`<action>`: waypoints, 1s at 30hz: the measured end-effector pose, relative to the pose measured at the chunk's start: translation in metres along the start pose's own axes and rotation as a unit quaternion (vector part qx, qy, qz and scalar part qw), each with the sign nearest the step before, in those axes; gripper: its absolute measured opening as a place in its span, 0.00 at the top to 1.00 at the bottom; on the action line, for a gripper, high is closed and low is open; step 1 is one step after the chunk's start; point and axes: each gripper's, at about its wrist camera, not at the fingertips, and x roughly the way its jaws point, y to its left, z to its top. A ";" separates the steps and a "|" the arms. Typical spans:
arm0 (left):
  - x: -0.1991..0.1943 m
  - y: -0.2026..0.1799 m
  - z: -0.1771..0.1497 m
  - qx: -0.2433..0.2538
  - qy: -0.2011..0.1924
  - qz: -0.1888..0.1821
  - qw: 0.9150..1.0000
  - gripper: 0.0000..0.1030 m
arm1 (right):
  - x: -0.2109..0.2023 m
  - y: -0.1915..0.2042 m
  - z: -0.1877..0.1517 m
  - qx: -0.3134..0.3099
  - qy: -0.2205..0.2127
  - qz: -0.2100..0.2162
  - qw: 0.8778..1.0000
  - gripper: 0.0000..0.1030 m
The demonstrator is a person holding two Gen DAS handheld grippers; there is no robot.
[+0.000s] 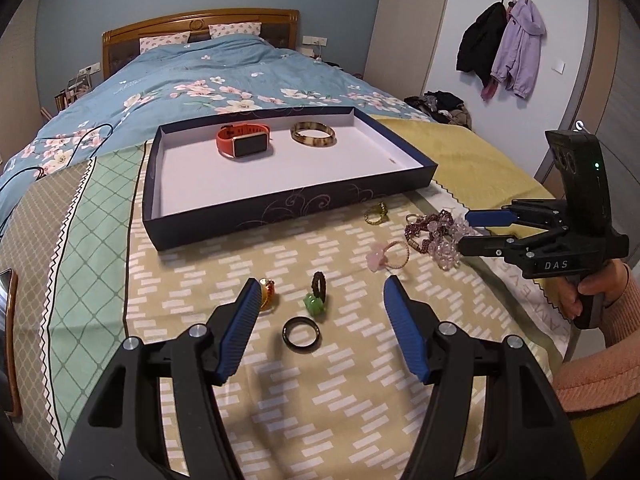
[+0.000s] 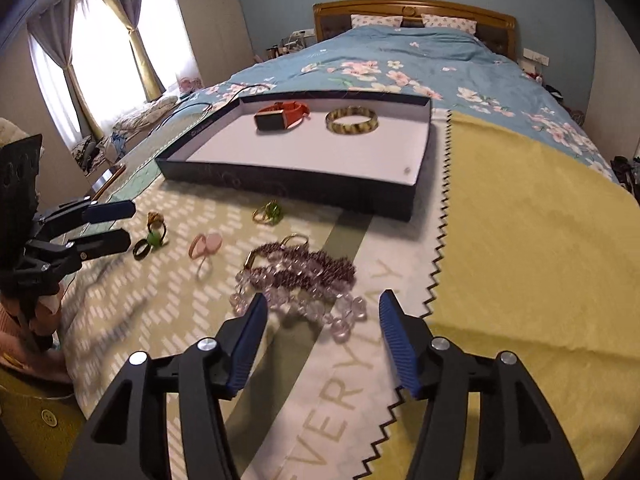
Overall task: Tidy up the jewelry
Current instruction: 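Grasp the pink charm with the left tool while the right tool grasps the clear crystal bracelet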
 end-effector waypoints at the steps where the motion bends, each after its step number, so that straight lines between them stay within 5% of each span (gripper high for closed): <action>1: 0.001 0.001 0.000 -0.002 0.002 0.000 1.000 0.39 | 0.001 0.002 0.000 -0.006 0.000 -0.004 1.000 0.56; 3: 0.000 0.002 -0.002 -0.006 0.003 0.002 1.000 0.39 | 0.002 0.003 0.000 -0.008 0.000 -0.004 1.000 0.77; 5: 0.001 0.004 -0.003 -0.010 0.005 0.004 1.000 0.39 | 0.000 0.000 0.000 -0.002 -0.002 0.001 1.000 0.80; 21: 0.004 0.006 -0.005 -0.010 0.014 0.006 1.000 0.41 | -0.042 0.014 0.028 0.000 -0.083 0.028 0.996 0.86; 30: 0.007 0.006 -0.007 -0.005 0.027 0.006 1.000 0.52 | -0.041 0.019 0.035 0.008 -0.095 0.046 0.994 0.86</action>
